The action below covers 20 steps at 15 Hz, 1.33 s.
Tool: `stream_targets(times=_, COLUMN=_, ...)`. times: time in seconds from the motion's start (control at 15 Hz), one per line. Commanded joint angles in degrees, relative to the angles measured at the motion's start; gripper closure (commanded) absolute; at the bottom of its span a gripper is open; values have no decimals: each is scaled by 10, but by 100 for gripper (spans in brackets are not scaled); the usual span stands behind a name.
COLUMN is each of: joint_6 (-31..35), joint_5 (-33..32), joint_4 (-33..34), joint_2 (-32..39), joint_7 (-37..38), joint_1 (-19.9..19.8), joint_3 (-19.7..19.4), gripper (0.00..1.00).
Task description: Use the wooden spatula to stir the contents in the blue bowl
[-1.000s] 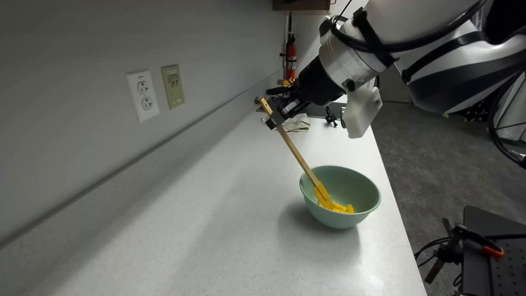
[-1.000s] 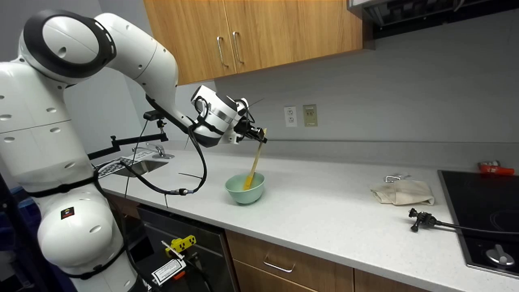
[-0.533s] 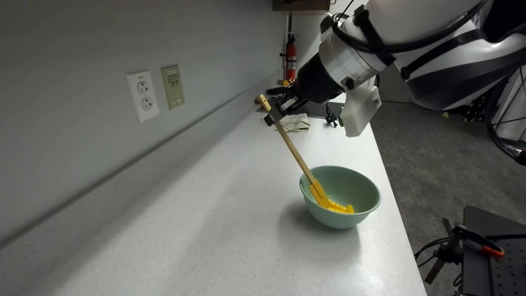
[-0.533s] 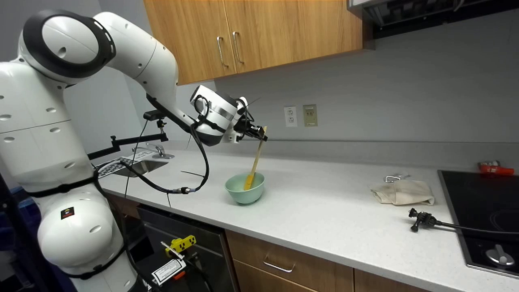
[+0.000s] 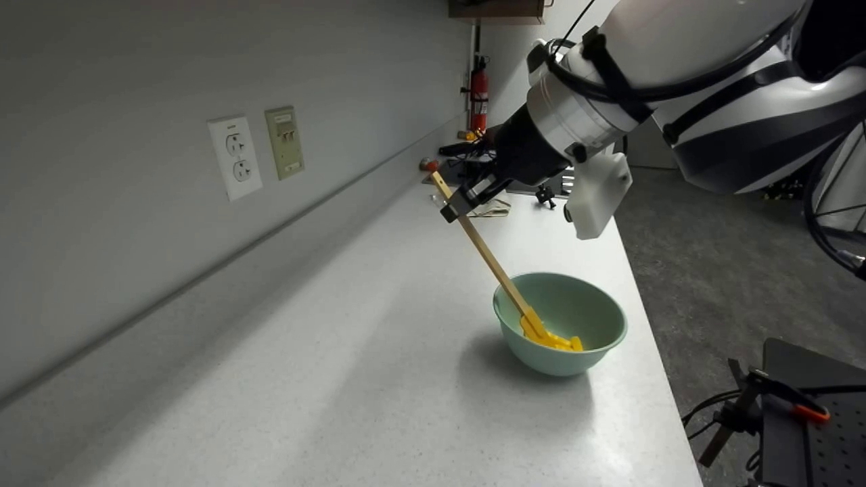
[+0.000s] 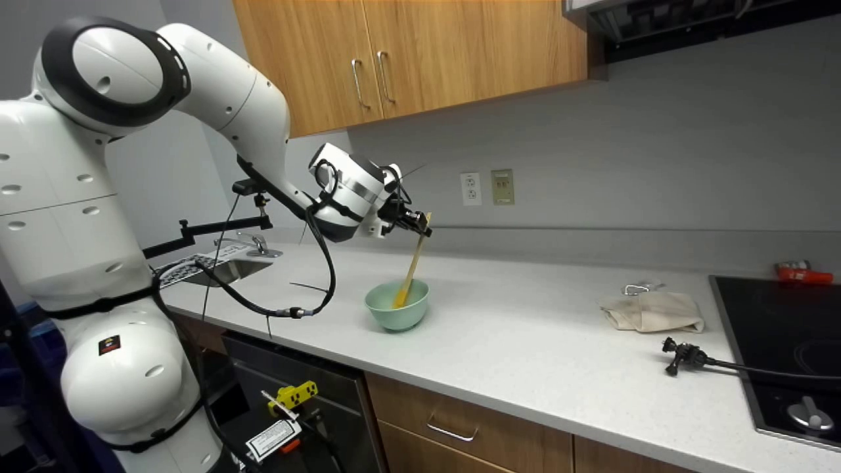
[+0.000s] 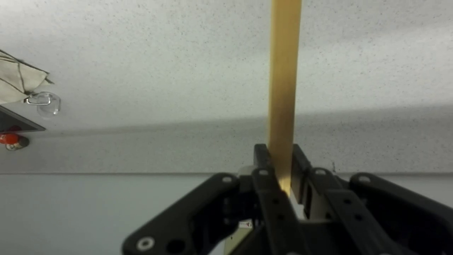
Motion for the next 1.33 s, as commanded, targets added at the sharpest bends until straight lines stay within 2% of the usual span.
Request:
stream_targets(times=0.0, joint_6=0, joint_5=0, joint_4=0, joint_2=0, joint_7=0, joint_1=0, joint_3=0, gripper=83)
stream_targets(times=0.47, joint_6=0, joint_5=0, joint_4=0, joint_2=0, joint_7=0, joint_1=0, joint_3=0, gripper=83)
stream_targets(times=0.53, joint_6=0, joint_5=0, joint_4=0, joint_2=0, joint_7=0, joint_1=0, joint_3=0, gripper=96)
stream_targets(times=1.07, joint_6=-2, joint_5=-101, joint_4=26, joint_2=1, joint_7=94, joint_1=-1, joint_3=-4, gripper=96)
stream_targets(times=1.27, joint_6=-7, joint_5=-159, joint_4=38, joint_2=1, joint_7=141, joint_1=-1, joint_3=-4, gripper=96)
